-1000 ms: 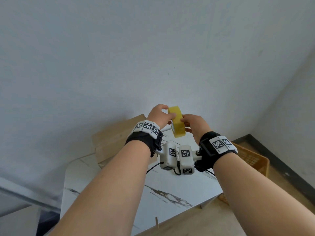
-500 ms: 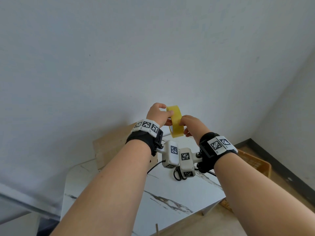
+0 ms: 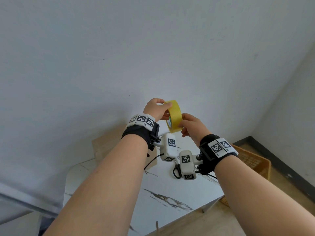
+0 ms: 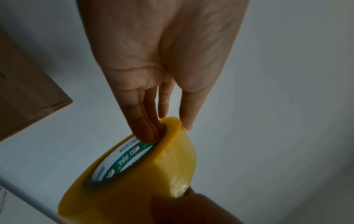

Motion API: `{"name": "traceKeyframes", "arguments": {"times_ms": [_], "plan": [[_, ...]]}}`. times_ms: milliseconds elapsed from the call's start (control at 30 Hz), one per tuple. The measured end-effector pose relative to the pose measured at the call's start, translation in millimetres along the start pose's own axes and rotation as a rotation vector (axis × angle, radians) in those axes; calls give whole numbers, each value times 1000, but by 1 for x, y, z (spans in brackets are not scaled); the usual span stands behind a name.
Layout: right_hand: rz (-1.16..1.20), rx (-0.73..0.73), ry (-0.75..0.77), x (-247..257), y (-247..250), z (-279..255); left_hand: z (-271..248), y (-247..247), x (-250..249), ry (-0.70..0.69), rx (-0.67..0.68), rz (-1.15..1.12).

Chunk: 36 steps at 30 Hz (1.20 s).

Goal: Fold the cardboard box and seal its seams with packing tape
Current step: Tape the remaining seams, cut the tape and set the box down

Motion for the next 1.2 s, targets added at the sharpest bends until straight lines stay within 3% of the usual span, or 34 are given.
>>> {"name": "traceKeyframes", "arguments": {"times_ms": [233,400,533,800,1067,1200], "plan": [[54,-61,-32,9,4,4,-7,-5,-2,-56,77,106],[-8,-51,-59,14,7,4,-7,-7,-4,-104,59,30],[-54,-38,-109,12,8,0,-4,-6,-3,-70,43,-47],[-99,-12,-45,11,8,-2,5,-5,4,30,34,-116],[-53,-55,-71,25,8,1,1,2,2,-28,117,10],[-19,-124,-154,27,7,4,-4,-1,4,-94,91,45]]}}
Point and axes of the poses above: each hand's wrist, its own z-axis towards the middle knuckle, its own y-axis out of the back of the hand, x = y × z, the point moved 1 cm from there along z, towards the middle knuckle, and after that the axes turned 5 degrees about -x, right-handed, at the moved point
